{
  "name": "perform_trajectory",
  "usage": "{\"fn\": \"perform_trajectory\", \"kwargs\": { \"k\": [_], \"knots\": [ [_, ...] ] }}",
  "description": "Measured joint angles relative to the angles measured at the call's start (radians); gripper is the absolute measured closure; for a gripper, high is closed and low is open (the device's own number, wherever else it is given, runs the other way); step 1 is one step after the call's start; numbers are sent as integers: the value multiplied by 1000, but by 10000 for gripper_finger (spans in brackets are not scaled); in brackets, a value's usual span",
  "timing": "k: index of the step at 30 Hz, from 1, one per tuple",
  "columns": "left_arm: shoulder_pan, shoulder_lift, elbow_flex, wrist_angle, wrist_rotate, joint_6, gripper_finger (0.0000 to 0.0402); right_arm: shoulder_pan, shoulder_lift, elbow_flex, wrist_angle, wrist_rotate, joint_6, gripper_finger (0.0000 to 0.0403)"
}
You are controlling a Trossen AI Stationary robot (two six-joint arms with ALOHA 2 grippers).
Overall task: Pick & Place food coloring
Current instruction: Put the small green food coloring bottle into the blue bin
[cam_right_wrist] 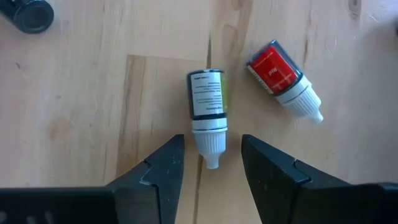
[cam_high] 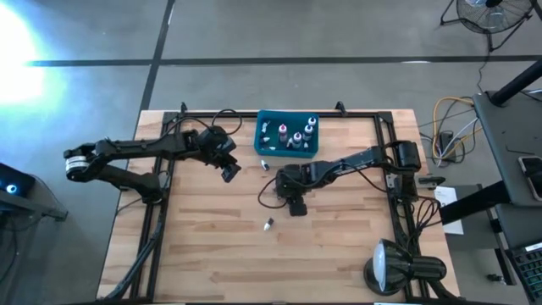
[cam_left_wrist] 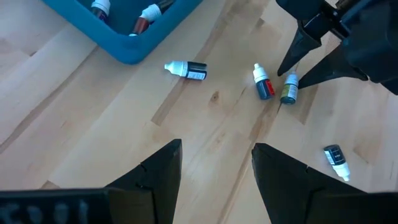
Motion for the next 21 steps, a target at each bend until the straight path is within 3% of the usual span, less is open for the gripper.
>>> {"fn": "perform_trajectory", "kwargs": {
  "k": [6,16,21],
  "knots": [
    [0,0,0,1,0,8,230,0,0,-5,6,0,3,269],
    [0,0,0,1,0,9,230,0,0,-6,25,2,6,342],
    [0,0,0,1,0,10,230,-6,-25,20,13,9,90,359]
  ]
}}
